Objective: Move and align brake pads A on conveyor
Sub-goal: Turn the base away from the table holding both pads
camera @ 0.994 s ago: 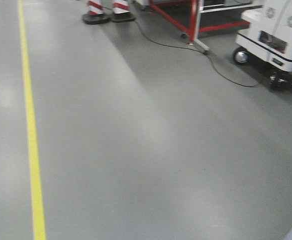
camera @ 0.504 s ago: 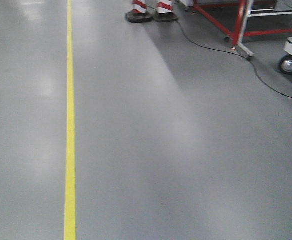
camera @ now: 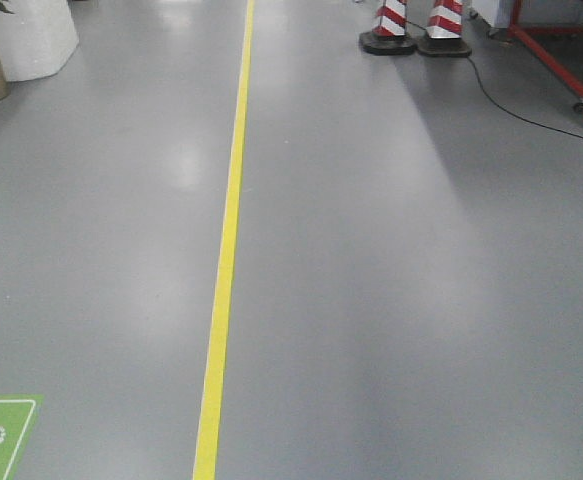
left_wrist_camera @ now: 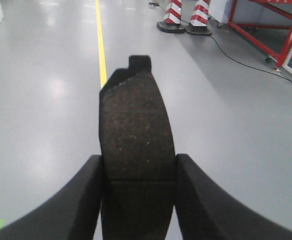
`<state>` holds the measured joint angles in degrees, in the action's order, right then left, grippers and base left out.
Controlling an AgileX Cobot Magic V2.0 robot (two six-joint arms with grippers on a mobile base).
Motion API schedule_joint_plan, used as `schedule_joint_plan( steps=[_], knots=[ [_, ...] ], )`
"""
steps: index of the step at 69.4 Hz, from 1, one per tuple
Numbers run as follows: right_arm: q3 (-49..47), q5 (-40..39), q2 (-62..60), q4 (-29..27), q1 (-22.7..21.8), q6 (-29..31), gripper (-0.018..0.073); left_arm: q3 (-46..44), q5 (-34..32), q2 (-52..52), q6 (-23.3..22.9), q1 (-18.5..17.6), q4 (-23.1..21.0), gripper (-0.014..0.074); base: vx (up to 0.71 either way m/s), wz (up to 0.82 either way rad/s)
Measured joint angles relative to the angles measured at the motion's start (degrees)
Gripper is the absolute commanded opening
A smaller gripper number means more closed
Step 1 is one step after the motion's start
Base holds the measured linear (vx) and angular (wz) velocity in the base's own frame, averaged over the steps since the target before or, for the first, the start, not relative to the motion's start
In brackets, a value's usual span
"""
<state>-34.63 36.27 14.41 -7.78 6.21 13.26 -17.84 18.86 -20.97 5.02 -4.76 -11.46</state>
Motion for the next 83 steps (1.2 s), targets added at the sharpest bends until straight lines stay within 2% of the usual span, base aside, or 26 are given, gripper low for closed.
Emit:
schedule_joint_plan(
  steps=[37,83],
  knots=[
    [0.0,0.0,0.0,0.0,0.0,0.0,-0.0004,0.0,0.0,0.0,0.0,0.0,0.0,-0.0006,0.46,0.08],
    [0.0,0.0,0.0,0.0,0.0,0.0,-0.0004,0.0,0.0,0.0,0.0,0.0,0.0,-0.0006,0.61,0.02]
  ],
)
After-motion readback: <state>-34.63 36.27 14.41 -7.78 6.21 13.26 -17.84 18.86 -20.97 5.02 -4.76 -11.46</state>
